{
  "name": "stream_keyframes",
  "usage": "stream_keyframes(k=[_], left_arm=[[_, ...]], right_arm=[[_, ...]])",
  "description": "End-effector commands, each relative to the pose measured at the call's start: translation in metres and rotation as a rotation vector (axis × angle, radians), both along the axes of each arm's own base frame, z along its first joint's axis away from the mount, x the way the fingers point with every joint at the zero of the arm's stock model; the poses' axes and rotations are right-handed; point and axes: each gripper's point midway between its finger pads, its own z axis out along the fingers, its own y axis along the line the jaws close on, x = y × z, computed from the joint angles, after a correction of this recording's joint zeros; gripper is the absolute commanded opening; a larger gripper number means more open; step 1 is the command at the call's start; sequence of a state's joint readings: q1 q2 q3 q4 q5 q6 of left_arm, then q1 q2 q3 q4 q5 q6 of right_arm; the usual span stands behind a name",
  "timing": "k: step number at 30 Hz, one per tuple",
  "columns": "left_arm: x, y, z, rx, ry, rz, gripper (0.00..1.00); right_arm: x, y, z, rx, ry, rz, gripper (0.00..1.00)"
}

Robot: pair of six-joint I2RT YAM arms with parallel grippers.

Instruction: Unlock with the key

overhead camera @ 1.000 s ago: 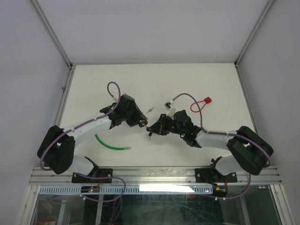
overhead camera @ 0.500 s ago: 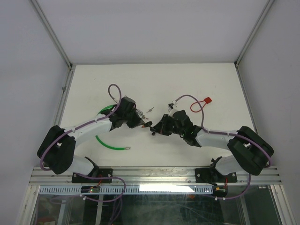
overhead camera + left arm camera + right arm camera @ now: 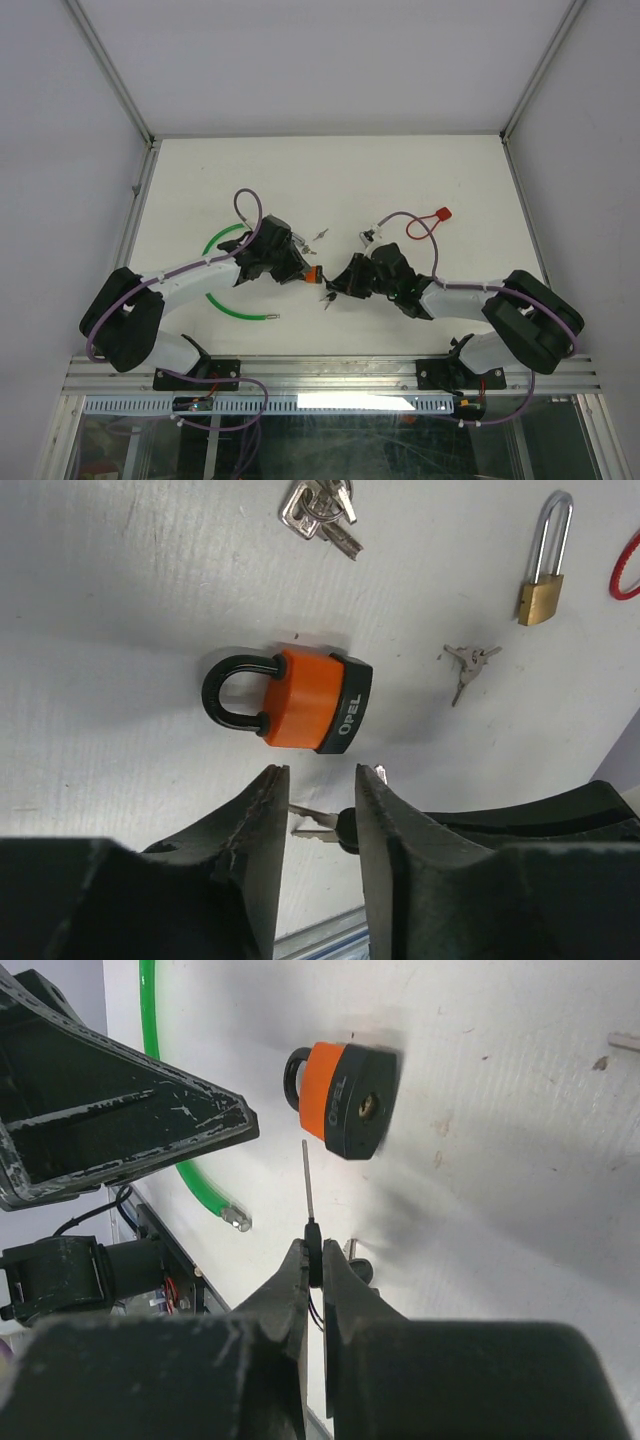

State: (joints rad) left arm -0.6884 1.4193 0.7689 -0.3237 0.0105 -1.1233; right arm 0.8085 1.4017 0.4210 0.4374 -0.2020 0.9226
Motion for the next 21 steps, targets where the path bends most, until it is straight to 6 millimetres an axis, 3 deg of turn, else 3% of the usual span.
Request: stream_keyframes(k=[1, 6, 12, 15, 21], left_arm=[[-0.003, -0.009, 0.011, -0.054, -0.021, -0.021, 0.37], [-0.003, -0.007, 0.010, -0.027, -0.028, -0.034, 0.54], [0.006, -0.013, 0.009, 0.132, -0.066, -0.088, 0.72], [0.018, -0.015, 0.014, 0.222, -0.106, -0.128, 0.74], [0.028, -0.016, 0.004, 0.342, -0.108, -0.250, 0.73]], right_arm=[[0.001, 0.007, 0.018, 0.068, -0.042, 0.017, 0.00], [0.002, -0.002, 0.020, 0.022, -0.076, 0.010, 0.00], [0.013, -0.032, 0.017, -0.121, -0.153, -0.049, 0.00], [0.016, -0.045, 0.022, -0.145, -0.183, -0.083, 0.00], [0.018, -0.064, 0.028, -0.172, -0.226, -0.131, 0.00]])
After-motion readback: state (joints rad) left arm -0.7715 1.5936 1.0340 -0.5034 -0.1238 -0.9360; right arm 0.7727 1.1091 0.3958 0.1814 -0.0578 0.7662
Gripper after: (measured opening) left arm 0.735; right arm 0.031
